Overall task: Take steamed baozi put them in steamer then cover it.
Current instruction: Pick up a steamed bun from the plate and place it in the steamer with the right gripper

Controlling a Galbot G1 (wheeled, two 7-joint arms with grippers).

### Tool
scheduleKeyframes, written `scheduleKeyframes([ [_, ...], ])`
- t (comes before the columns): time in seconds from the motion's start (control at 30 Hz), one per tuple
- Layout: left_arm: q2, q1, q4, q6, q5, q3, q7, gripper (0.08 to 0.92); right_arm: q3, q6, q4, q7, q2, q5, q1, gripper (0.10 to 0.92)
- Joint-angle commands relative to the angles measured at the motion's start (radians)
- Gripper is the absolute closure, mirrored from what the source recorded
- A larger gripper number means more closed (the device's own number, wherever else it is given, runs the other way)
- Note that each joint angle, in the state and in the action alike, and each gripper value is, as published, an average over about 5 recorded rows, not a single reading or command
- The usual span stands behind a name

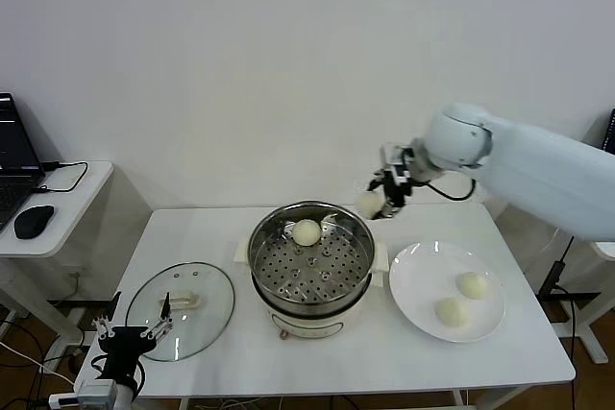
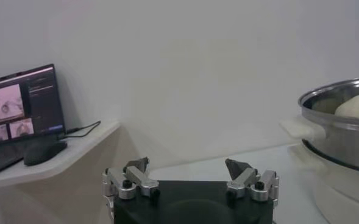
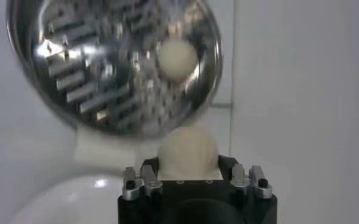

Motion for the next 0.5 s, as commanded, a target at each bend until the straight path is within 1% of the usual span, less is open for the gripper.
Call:
scheduleKeyframes([
  [0.03,-0.003,-0.002,-0.001,0.001,0.0,0.0,0.0,0.177,-0.054,-0.14,-0.002,0.117,0.237,0.186,0.027,0.414],
  [0.17,-0.006,-0.003,-0.001,0.001,0.0,-0.003,0.0,0.177,-0.065,-0.177,-0.027,0.157,0.317,0.207,-0.012,0.414],
  [0.5,-0.018,-0.005,0.0,0.0,0.001,-0.006,0.0,0.177,-0.084,-0.216,-0.095,0.232,0.424,0.221,-0.097,0.414],
])
